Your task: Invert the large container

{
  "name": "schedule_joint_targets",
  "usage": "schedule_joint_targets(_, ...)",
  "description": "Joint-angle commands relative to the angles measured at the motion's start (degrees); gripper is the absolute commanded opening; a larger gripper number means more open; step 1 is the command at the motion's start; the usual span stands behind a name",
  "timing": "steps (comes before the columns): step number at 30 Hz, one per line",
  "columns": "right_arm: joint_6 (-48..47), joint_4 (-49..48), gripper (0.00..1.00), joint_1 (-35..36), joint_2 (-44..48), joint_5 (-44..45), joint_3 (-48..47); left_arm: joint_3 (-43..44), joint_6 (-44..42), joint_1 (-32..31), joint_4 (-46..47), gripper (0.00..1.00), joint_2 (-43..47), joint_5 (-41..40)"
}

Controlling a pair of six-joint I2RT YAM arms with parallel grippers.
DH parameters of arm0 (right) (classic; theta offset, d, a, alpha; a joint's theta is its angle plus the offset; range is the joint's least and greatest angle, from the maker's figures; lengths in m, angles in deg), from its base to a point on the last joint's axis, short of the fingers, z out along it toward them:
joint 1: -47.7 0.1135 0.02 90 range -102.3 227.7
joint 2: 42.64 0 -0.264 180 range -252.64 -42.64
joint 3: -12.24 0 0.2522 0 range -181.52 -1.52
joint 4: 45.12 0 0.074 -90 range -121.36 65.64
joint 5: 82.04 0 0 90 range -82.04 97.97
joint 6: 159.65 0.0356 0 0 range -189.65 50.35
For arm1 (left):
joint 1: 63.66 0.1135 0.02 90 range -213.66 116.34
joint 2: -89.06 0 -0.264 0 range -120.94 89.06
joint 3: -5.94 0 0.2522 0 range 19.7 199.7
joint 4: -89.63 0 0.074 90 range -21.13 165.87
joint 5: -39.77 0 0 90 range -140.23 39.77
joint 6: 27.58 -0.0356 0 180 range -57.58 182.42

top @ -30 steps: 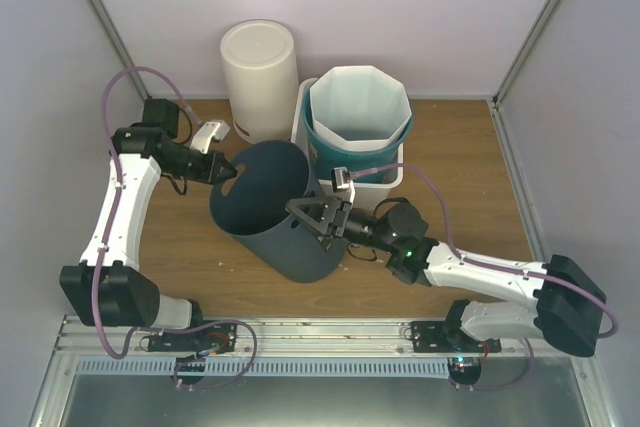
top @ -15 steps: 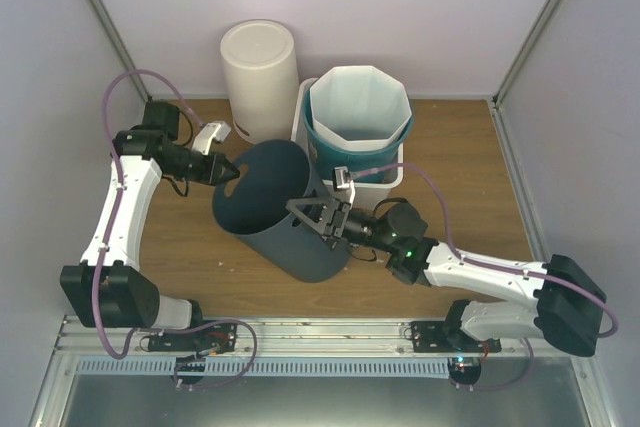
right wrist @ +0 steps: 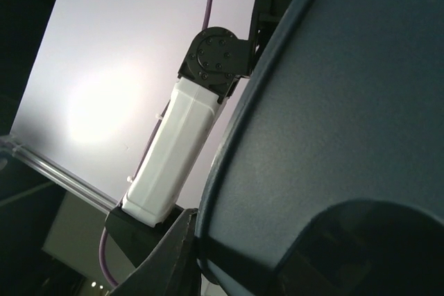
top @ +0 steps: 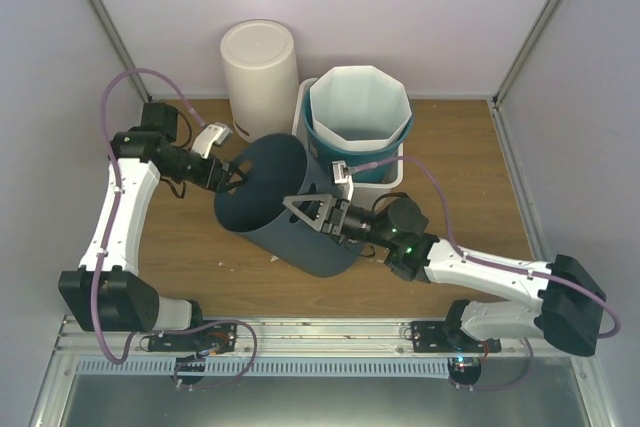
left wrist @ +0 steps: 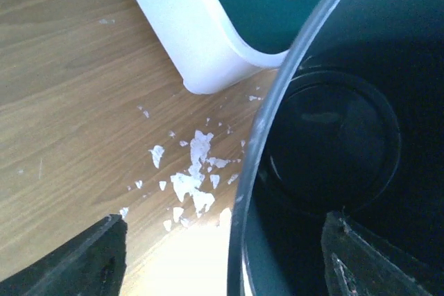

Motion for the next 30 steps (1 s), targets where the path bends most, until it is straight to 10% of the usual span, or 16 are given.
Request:
schedule_joint_targets(1,-4.03,-2.08,0.06,0.64,1.42,-1.36,-3.93,1.03,-3.54,0.37,-1.17,0.8,1.74,-2.21)
schedule_joint_targets(6,-4.95,2.8,0.01,2.43,1.48,-3.3,-5.81,6.8,-5.46,0.87,-6.09,0.98,1.73,-1.2)
schedule_joint_targets(14,-13.28,19.07,0.01,8.4,2.94,-4.48,-14.02,23.32,-3.2,1.25,-6.71,0.99,4.93,-4.24)
schedule_joint_targets(30,-54.57,65.55,0.01,13.86,-3.28,12.6,-61.97,30.62,14.61,1.27,22.46,0.99,15.84,-25.36)
